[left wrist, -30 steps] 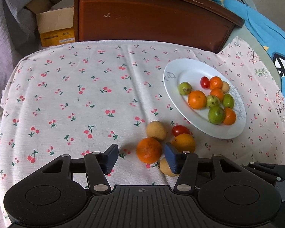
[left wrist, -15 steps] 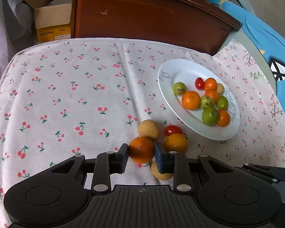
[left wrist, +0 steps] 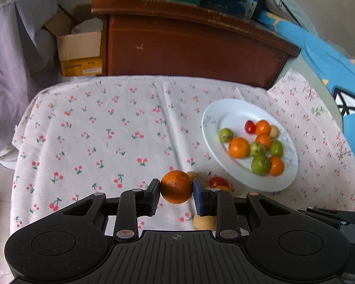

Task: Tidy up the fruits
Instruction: 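Carry the orange and tan fruit onto the white plate and open both grippers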

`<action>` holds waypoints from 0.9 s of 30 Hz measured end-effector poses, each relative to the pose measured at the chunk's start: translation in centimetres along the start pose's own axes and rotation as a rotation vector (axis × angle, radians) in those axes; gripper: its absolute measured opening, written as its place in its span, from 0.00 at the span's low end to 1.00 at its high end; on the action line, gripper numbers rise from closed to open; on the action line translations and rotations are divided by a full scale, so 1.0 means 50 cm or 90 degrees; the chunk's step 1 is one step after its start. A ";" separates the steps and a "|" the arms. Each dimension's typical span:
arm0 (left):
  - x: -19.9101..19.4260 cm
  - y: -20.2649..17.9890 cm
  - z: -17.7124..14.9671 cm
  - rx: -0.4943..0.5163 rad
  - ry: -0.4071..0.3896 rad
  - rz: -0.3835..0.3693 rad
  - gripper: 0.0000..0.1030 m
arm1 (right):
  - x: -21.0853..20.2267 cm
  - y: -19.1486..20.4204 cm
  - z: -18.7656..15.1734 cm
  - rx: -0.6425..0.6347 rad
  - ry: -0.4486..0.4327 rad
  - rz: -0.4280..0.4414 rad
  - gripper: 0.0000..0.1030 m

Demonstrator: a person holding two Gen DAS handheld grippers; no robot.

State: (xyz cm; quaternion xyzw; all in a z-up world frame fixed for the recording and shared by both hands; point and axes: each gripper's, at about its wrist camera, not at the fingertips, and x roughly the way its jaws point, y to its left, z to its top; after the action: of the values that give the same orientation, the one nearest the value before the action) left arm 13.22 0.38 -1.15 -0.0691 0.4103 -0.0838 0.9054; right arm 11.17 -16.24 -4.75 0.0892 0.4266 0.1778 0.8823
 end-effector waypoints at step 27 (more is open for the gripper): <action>0.008 -0.123 0.123 0.058 -0.074 -0.061 0.26 | -0.120 -0.161 0.107 0.212 -0.138 -0.056 0.25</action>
State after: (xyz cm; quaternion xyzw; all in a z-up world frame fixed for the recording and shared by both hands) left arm 17.53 -5.34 3.74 -0.0520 0.3494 -0.1413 0.9248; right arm 13.84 -26.04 0.40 0.2336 0.3561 0.0559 0.9031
